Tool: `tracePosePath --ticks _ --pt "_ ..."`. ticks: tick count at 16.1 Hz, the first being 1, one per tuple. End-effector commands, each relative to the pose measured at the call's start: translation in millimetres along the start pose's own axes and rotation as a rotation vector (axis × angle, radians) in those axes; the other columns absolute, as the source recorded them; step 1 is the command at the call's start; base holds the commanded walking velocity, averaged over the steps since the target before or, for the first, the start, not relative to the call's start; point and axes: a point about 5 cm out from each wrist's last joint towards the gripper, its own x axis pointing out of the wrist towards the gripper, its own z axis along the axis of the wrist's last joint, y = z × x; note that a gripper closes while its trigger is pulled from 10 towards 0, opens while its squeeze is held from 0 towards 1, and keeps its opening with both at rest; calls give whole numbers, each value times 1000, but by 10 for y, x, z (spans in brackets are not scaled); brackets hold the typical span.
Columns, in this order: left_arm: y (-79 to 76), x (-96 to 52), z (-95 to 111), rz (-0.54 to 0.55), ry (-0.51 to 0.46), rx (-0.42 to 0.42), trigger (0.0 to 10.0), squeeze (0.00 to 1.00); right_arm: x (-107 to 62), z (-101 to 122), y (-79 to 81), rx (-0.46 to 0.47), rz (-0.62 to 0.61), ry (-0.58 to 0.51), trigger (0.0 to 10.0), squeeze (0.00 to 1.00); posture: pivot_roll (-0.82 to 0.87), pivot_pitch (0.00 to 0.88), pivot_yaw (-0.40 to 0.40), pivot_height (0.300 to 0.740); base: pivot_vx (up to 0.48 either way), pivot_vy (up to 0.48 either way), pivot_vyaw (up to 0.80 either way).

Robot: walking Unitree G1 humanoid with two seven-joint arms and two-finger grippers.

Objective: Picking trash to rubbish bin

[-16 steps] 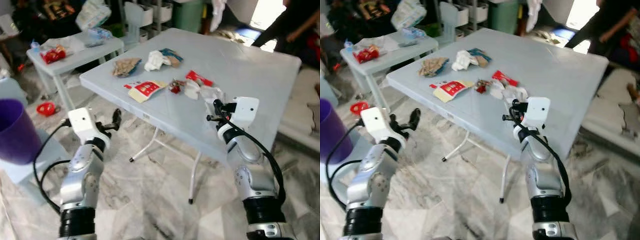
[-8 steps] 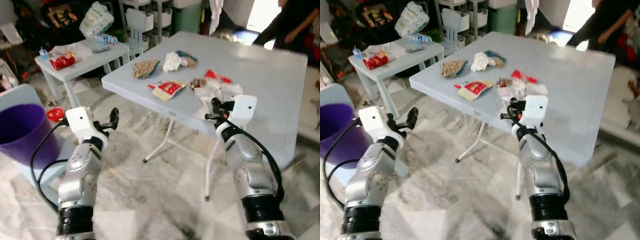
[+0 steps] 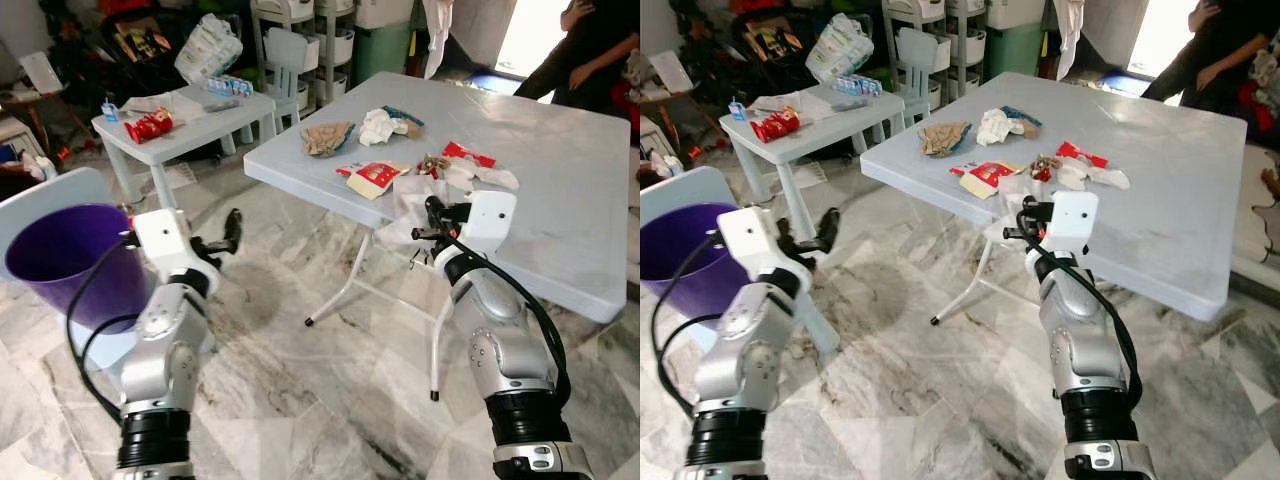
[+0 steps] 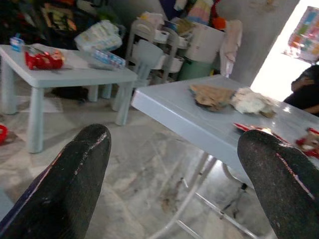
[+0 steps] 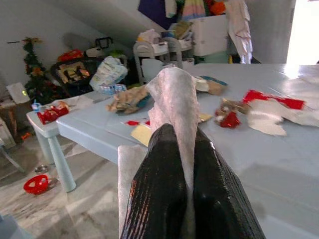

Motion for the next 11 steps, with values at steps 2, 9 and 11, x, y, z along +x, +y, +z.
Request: tracePosePath --ticks 2,9,11 --pt "-28 9 27 -20 -14 2 10000 0 -8 51 -38 -12 -12 -21 0 0 9 8 -5 740 0 0 0" --pt "-34 2 11 -26 -11 6 10000 0 -17 57 -32 -24 -6 -28 0 0 6 13 -6 740 240 0 0" --pt "-41 2 2 -31 -7 5 10000 0 -17 64 -31 -27 -6 -32 0 0 5 14 -6 740 382 0 0"
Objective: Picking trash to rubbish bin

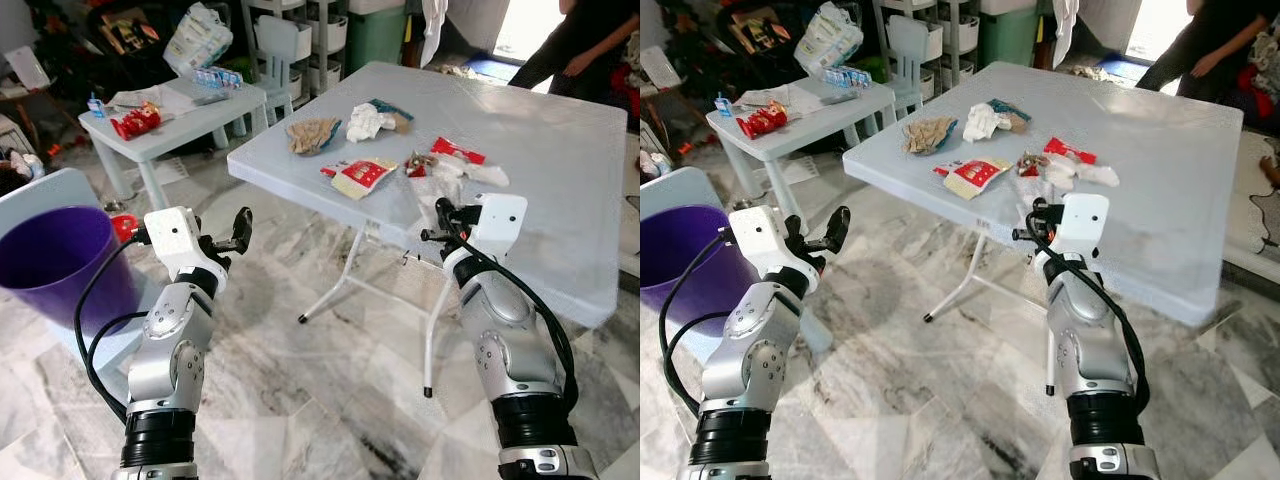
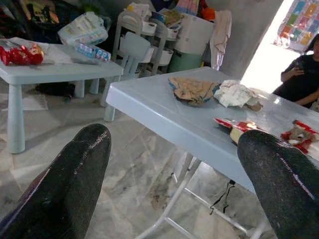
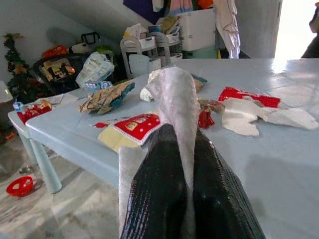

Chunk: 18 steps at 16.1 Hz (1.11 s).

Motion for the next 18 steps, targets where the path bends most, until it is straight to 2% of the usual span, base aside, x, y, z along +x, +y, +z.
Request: tracePosePath --ticks 1,9,18 --pt "-4 -1 -4 -5 4 4 10000 0 8 60 21 -16 10 -26 0 0 5 14 -7 740 382 0 0" --pt "-44 -1 -68 -33 35 19 10000 0 9 151 -27 -49 -26 -75 0 0 0 16 -6 740 390 0 0" --pt "-50 -10 -96 -42 47 28 10000 0 2 152 -29 -57 -38 -82 0 0 3 18 -5 740 408 0 0"
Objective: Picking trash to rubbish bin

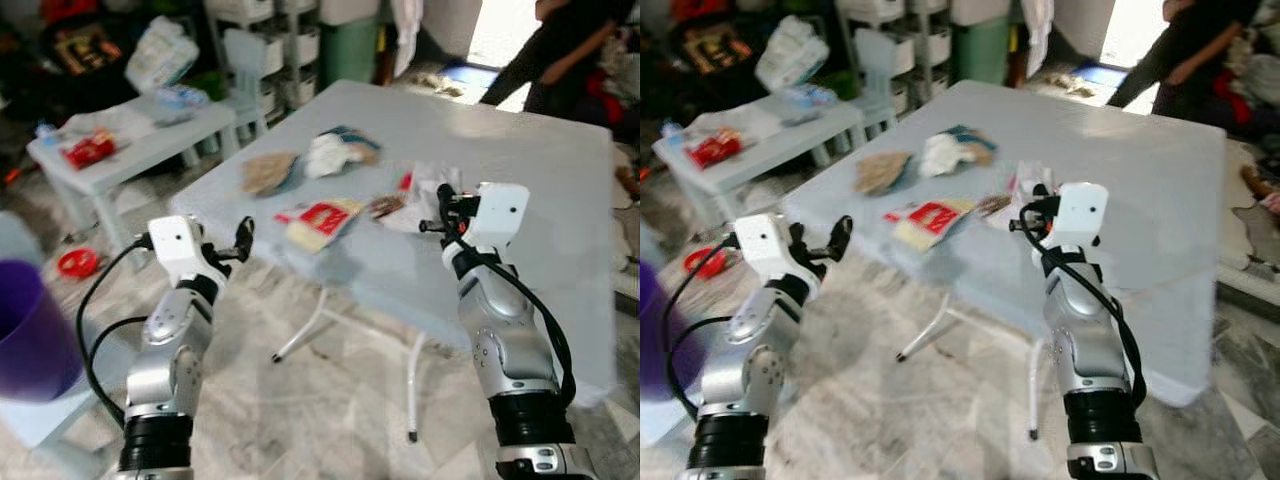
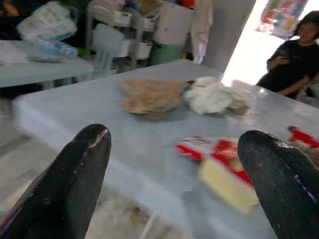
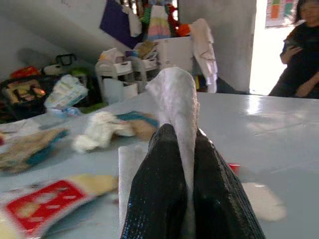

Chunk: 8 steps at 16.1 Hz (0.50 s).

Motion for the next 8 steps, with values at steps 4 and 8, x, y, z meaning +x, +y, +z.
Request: tracePosePath --ticks 4,8 --pt "-32 12 10 -14 8 16 10000 0 11 46 -27 -9 -10 -18 0 0 3 19 -4 740 419 0 0" --pt "-58 18 -11 -26 21 13 10000 0 5 46 -36 -14 -11 -16 0 0 0 22 -5 740 417 0 0"
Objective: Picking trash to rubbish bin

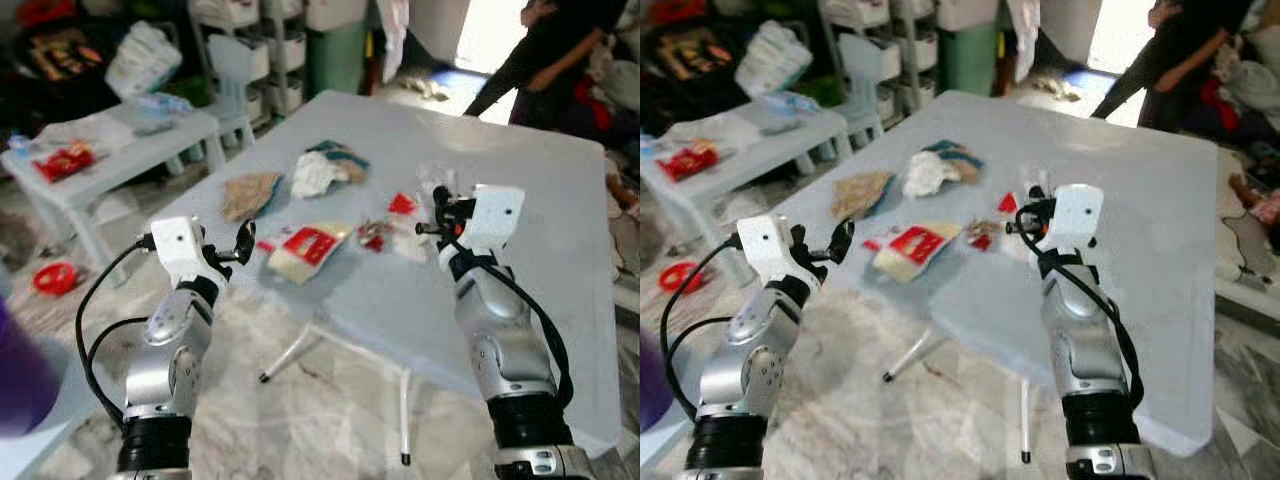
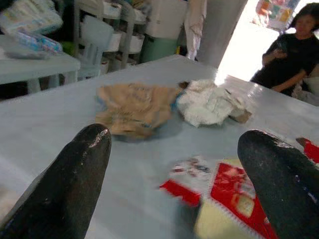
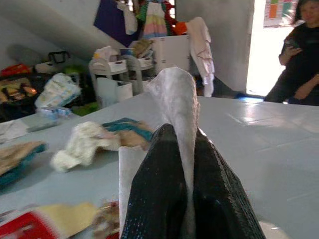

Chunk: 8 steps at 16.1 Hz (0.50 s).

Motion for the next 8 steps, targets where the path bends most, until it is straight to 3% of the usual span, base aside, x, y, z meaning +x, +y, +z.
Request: tracePosePath --ticks 1,3,8 --pt "-82 24 -6 -27 8 2 10000 0 -1 50 -98 -18 -26 -15 0 0 0 20 -6 740 420 0 0" --pt "-79 23 -18 -22 14 1 10000 0 1 48 -96 -19 -24 -14 0 0 0 16 -7 740 411 0 0" --pt "-101 44 -82 62 69 -88 10000 0 10 64 -91 -24 -13 -17 0 0 -3 12 -10 740 0 0 0"
